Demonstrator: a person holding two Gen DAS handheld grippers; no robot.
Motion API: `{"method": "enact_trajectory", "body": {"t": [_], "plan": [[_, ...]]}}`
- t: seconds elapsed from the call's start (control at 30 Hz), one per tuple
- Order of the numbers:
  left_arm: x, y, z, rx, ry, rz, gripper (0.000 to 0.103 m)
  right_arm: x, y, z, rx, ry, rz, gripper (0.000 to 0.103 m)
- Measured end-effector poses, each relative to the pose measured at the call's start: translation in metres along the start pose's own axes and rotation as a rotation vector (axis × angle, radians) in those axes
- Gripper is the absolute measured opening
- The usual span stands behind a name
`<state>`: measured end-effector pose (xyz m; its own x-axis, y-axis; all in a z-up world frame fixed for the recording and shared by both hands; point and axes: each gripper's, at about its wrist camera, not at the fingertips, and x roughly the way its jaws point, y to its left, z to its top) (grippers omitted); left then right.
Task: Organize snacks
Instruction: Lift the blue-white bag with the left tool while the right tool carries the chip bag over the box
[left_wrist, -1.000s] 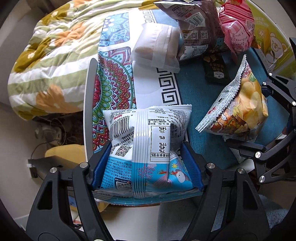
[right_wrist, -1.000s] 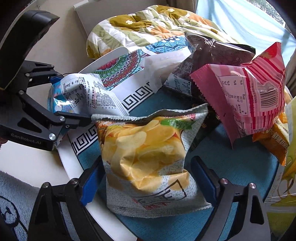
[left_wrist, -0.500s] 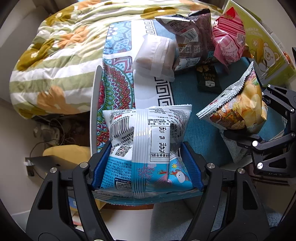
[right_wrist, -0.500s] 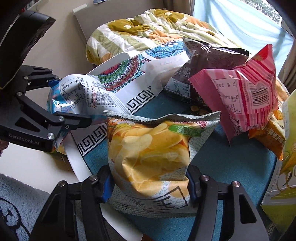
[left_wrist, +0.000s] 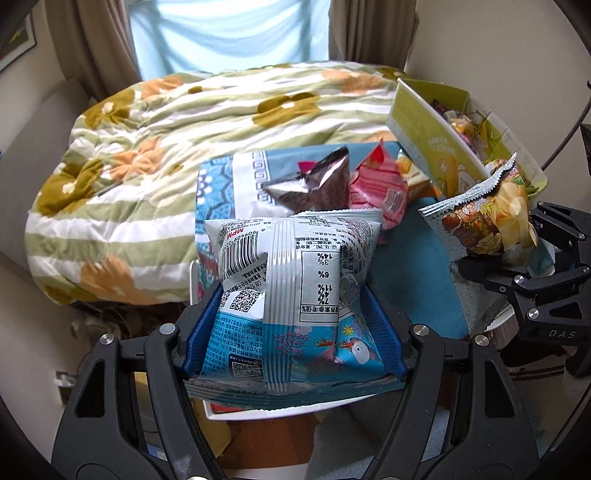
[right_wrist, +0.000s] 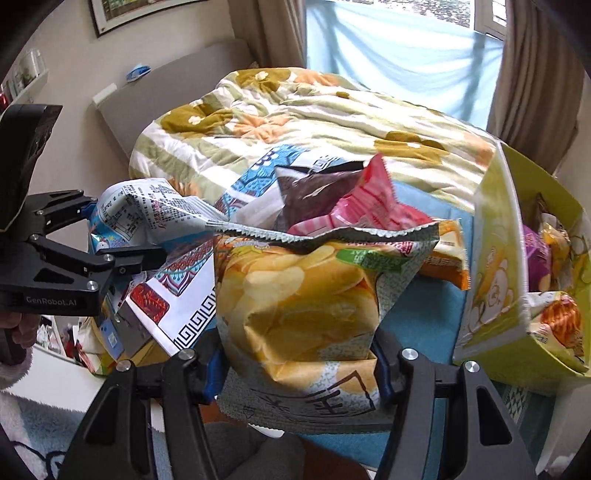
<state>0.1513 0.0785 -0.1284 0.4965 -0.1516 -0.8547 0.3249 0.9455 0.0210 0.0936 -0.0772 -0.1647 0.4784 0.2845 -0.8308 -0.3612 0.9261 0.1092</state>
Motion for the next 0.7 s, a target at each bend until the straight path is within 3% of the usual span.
{"method": "enact_trajectory", "body": {"t": [0.37,0.7], "plan": [[-0.003,-0.085,0.102,0.006,-0.120,-0.055,0.071,-0.069,-0.100,0.026,0.135,-0.116,-0.126,0.057],[0.069,-0.205,0.209,-0.002,-0.114,-0.080,0.071,-0.083,-0.234,0.038,0.233,-0.120,-0.146,0.058]]}}
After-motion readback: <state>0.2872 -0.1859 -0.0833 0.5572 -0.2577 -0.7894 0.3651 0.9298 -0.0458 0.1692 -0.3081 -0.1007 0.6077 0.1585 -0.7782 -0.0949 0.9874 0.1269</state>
